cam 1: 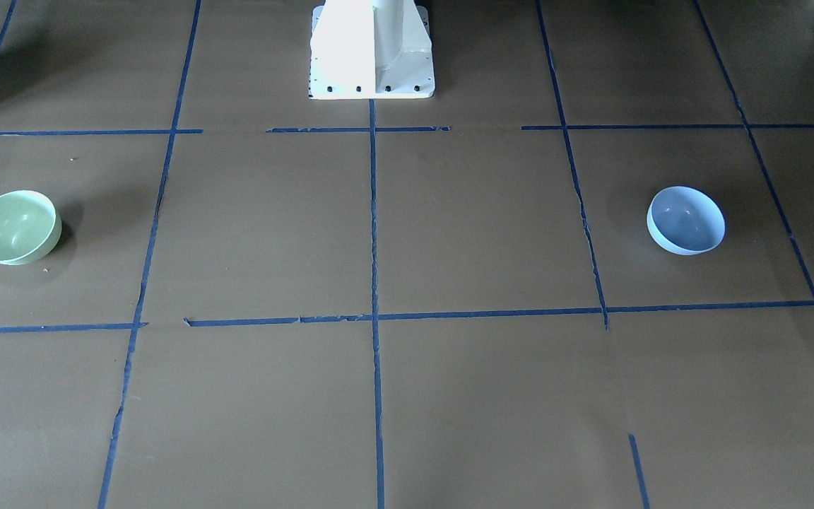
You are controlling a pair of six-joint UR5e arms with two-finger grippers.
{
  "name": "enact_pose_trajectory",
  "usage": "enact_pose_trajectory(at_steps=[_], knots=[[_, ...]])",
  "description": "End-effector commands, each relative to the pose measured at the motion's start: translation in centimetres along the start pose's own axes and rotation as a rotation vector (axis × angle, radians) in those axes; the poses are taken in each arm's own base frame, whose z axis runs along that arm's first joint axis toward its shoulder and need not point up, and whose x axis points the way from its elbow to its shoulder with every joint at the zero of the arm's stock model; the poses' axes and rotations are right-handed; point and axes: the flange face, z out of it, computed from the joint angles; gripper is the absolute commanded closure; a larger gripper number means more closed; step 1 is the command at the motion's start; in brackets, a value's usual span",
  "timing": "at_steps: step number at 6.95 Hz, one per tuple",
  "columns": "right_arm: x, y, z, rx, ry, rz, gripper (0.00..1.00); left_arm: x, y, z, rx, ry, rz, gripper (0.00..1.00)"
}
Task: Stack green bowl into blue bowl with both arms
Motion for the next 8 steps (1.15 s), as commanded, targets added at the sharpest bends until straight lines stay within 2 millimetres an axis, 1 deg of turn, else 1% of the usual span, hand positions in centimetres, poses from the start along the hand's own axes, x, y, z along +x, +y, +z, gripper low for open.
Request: enact_pose_trajectory(at_steps=[1, 3, 5, 6, 7, 8], knots=[[0.0, 0.0, 0.0, 0.0, -0.001, -0.002, 0.0, 0.1, -0.2, -0.1, 0.003, 0.0, 0.003, 0.0], [-0.1, -0.1, -0.1, 0.003, -0.001, -0.005, 0.0, 0.1, -0.2, -0.1, 0.004, -0.001, 0.004, 0.0], [-1.0, -1.1, -0.9, 0.021, -0.003, -0.025, 0.0, 1.2, -0.9, -1.1, 0.025, 0.0, 0.033, 0.0], [-1.2, -1.1, -1.0, 0.025, -0.003, -0.027, 0.0, 2.1, -1.8, -1.6, 0.063, -0.004, 0.082, 0.0], [-1.2, -1.2, -1.0, 0.025, -0.003, -0.026, 0.0, 2.3, -1.9, -1.8, 0.105, -0.007, 0.119, 0.0], [-1.8, -2.2, -1.6, 0.038, -0.004, -0.04, 0.0, 3.1, -2.4, -2.1, 0.112, -0.011, 0.136, 0.0]])
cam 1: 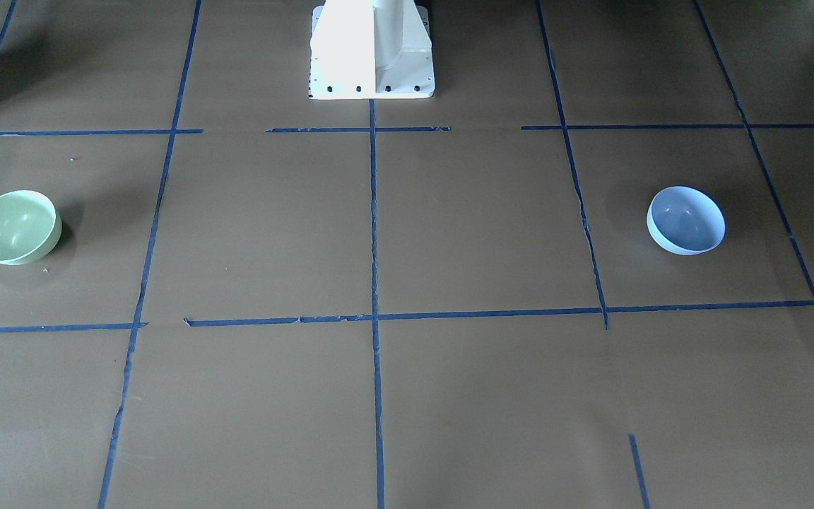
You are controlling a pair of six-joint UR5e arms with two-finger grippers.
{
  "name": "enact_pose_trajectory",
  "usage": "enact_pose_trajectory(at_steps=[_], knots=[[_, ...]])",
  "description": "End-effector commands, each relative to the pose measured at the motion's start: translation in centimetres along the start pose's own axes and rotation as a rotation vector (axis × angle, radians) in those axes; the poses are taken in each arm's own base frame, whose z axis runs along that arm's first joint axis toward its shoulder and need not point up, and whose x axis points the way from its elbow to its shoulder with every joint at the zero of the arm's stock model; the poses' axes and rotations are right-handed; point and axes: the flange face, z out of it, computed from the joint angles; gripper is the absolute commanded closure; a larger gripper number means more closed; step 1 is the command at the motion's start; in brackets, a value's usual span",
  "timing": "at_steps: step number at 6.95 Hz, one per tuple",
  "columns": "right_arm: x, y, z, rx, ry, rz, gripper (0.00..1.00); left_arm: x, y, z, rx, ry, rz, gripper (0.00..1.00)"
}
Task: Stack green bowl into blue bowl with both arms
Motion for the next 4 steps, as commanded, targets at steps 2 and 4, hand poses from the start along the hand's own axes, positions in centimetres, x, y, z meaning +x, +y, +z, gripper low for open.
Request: enact_pose_trajectory(at_steps=[2, 4], knots=[[-0.9, -1.9, -0.8, 0.02, -0.006, -0.023, 0.0, 5.3, -2.9, 0.0, 0.023, 0.006, 0.133, 0.0], [-1.3, -1.8, -1.0, 0.023, -0.019, -0.025, 0.0, 8.6, -3.9, 2.8, -0.029, 0.026, 0.13, 0.0]])
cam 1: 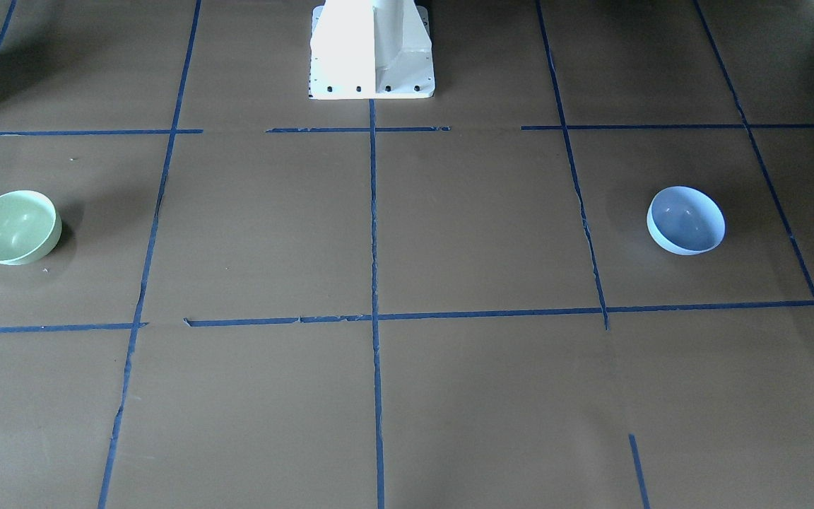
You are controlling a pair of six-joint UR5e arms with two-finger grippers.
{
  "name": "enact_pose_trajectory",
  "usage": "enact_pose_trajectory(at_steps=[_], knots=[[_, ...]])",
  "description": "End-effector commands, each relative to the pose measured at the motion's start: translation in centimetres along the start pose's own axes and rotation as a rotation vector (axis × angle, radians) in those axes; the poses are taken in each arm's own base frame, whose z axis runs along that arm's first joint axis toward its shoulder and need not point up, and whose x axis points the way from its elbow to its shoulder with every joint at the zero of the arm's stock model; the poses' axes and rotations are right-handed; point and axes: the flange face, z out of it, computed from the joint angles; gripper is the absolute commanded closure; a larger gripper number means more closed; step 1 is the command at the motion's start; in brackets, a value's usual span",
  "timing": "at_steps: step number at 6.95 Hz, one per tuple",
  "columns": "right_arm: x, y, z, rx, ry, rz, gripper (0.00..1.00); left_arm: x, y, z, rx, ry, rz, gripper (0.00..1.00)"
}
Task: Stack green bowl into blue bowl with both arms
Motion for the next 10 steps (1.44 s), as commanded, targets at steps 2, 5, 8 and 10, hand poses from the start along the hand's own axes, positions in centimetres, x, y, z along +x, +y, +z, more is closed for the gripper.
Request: enact_pose_trajectory(at_steps=[2, 5, 8, 10], knots=[[-0.2, 0.0, -0.1, 0.002, -0.004, 0.046, 0.0, 5.9, -1.5, 3.9, 0.024, 0.066, -0.182, 0.0], [-0.2, -0.1, -0.2, 0.004, -0.005, 0.087, 0.0, 10.6, 0.8, 11.0, 0.047, 0.147, -0.305, 0.0], [0.1, 0.1, 0.1, -0.002, -0.005, 0.092, 0.0, 14.3, 1.3, 15.7, 0.0, 0.136, -0.318, 0.0], [0.2, 0.1, 0.2, -0.003, -0.004, 0.095, 0.0, 14.2, 1.3, 15.8, -0.003, 0.13, -0.324, 0.15]])
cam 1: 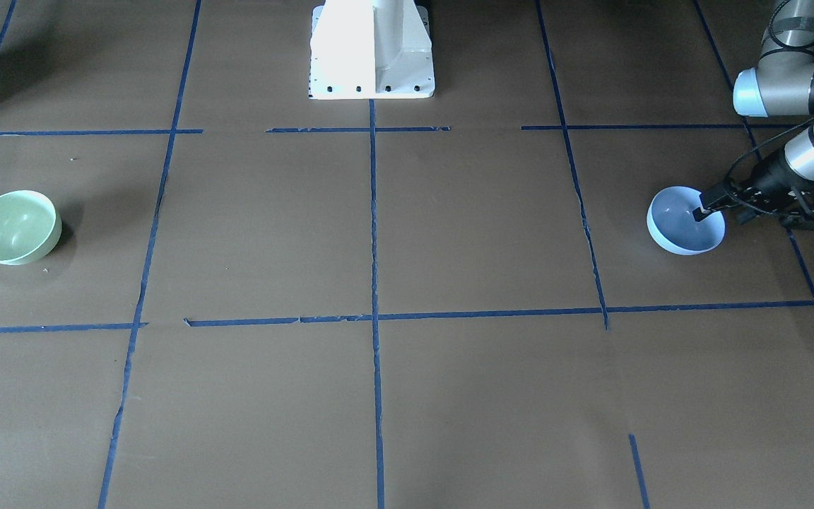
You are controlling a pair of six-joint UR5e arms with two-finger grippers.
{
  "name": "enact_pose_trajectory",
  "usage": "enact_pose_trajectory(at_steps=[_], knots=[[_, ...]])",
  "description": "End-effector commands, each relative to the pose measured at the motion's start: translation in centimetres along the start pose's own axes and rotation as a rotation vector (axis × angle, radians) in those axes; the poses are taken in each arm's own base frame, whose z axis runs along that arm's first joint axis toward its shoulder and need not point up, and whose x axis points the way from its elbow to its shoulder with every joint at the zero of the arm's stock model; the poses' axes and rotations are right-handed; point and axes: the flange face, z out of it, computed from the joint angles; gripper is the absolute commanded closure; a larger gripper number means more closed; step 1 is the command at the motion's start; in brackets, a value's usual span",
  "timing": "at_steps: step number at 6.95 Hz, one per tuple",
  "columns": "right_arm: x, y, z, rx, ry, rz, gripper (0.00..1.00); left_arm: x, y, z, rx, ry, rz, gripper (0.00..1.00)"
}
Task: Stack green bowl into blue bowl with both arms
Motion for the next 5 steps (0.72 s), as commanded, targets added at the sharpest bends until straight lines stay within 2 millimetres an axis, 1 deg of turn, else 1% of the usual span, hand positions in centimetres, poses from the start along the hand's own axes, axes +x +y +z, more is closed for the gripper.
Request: enact_pose_trajectory(at_steps=[1, 2, 3, 4, 5], knots=[[-0.1, -0.1, -0.1, 0.002, 0.001, -0.001, 0.0, -0.4, 0.3, 0.3, -0.007, -0.008, -0.013, 0.5], [-0.1, -0.1, -0.1, 0.002, 0.001, -0.001, 0.0, -1.0, 0.4, 0.7, -0.013, -0.017, -0.02, 0.82], [-0.2, -0.1, -0.2, 0.004, 0.001, -0.003, 0.0, -1.4, 0.5, 1.0, -0.019, -0.022, -0.027, 0.92], [-0.3, -0.1, -0.2, 0.005, 0.001, -0.003, 0.0, -1.1, 0.5, 0.6, -0.014, -0.017, -0.026, 0.95], [-0.4, -0.2, -0.3, 0.008, 0.001, -0.006, 0.0, 0.2, 0.4, -0.5, -0.011, 0.012, -0.014, 1.0]])
